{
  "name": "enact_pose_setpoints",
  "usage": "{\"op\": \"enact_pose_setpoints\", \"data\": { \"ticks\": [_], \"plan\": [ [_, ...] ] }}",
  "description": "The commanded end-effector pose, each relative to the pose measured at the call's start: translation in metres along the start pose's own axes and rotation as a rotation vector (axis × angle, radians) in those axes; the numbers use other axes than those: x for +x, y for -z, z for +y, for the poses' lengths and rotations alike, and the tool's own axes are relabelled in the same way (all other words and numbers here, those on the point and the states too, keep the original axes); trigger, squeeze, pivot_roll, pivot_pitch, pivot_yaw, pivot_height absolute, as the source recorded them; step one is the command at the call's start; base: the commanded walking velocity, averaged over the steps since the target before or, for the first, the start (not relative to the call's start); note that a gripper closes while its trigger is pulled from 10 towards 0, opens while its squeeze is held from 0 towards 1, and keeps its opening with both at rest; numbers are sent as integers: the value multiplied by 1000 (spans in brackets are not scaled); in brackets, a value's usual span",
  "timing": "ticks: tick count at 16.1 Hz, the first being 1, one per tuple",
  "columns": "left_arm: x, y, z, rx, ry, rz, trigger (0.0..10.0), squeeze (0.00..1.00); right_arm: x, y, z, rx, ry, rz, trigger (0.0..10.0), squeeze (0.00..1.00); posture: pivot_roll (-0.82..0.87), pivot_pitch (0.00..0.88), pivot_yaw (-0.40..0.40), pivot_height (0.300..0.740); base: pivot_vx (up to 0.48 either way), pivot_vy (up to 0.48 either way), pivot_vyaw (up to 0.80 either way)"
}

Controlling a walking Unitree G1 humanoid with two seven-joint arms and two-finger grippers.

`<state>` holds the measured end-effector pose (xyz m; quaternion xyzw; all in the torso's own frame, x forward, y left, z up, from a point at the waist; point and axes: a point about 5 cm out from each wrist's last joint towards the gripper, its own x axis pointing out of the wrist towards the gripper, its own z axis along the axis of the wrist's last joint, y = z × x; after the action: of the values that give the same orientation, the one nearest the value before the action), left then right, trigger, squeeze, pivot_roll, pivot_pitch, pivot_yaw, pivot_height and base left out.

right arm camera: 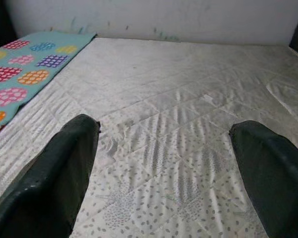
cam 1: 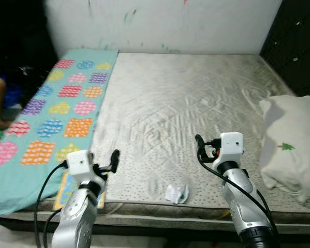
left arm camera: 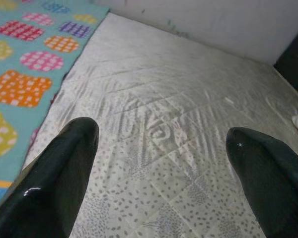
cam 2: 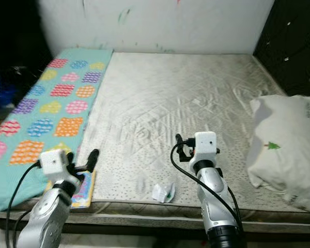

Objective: Clean up the room

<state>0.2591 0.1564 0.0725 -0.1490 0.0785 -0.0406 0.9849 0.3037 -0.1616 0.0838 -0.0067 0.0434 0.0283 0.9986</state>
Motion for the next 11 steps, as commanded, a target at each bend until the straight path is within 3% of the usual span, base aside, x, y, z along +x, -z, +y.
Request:
{"op": "enact_pose_setpoints", "data": {
  "ticks": [1,11],
  "plan": [
    [2,2,0,18,11,16,10000,0,-1,0,-1,7,13,-8,10000,0,-131,0,59,740,0,0,0],
    [-3,2,7,-1,-33,6,10000,0,-5,3,-1,25,-15,13,10000,0,-120,5,24,740,0,0,0]
  ]
}}
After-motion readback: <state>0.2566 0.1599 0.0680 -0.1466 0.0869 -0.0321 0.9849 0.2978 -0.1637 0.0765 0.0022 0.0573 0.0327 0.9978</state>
